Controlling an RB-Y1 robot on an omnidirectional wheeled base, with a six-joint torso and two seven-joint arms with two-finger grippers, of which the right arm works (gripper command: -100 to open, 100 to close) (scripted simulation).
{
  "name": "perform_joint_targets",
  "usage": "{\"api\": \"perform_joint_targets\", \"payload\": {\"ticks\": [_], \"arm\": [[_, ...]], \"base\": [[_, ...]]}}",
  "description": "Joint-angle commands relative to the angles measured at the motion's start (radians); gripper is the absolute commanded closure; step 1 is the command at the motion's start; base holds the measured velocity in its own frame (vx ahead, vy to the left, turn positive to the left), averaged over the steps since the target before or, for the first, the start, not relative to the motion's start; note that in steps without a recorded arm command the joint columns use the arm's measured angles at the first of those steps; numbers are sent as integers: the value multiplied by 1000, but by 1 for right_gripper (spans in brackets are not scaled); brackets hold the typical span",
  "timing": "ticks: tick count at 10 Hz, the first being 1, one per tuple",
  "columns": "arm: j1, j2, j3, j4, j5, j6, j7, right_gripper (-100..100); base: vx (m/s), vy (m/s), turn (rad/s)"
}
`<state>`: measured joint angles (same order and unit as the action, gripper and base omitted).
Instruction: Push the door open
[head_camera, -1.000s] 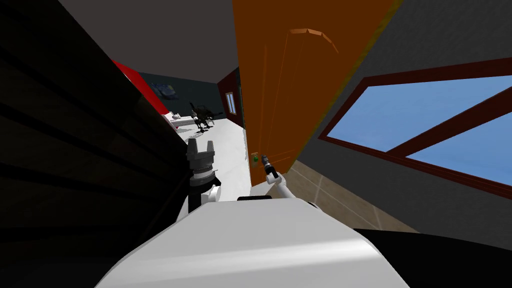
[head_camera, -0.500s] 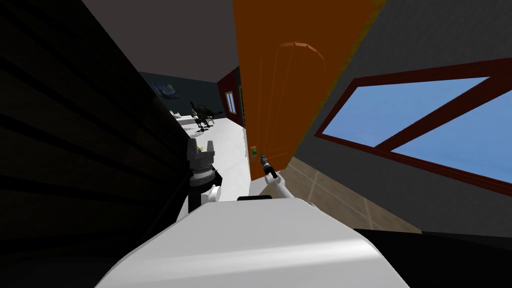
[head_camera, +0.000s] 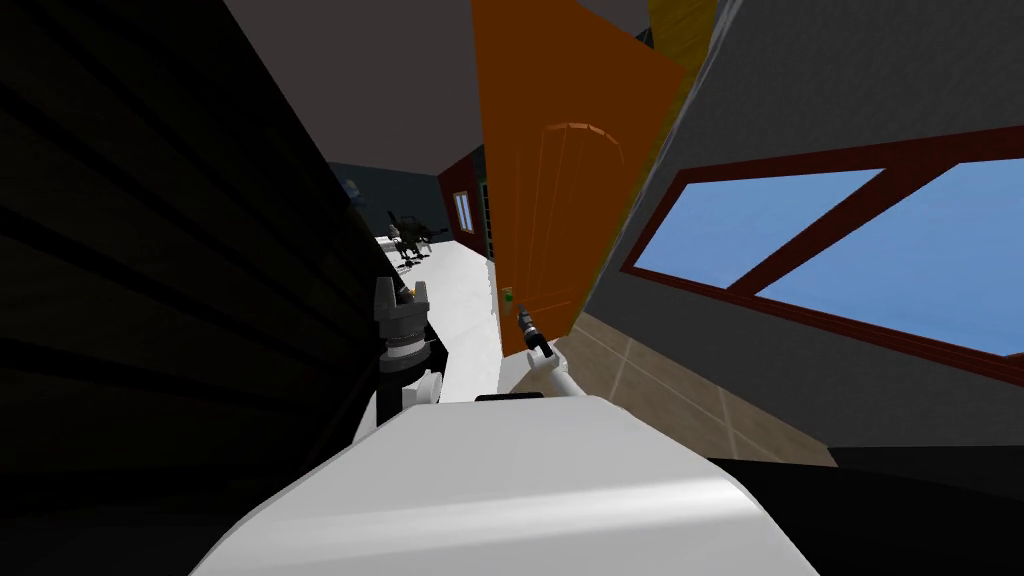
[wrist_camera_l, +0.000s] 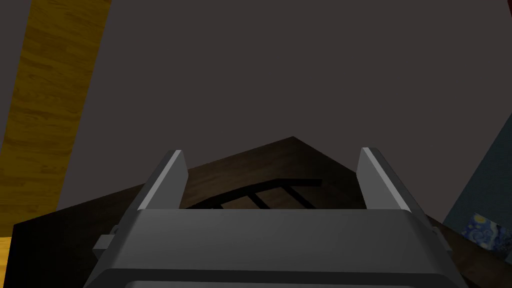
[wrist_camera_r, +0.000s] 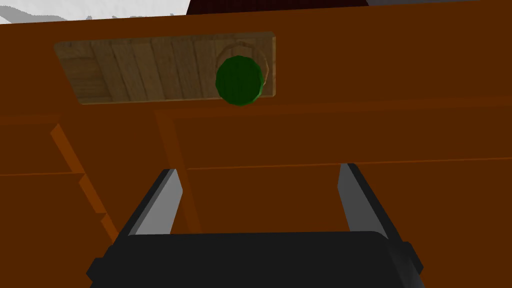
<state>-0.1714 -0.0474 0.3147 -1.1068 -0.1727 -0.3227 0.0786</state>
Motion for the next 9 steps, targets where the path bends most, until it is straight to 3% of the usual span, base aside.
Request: {"api": "perform_joint_targets", "payload": {"ticks": [1, 8, 9], "arm": [[1, -6, -2, 0, 1, -3, 1, -100], [-7, 2, -17, 16, 3, -21, 5, -100], [-7, 2, -17, 16, 3, -21, 5, 100]], "base": [[159, 60, 19], [178, 70, 20], [-10, -3, -3]]}}
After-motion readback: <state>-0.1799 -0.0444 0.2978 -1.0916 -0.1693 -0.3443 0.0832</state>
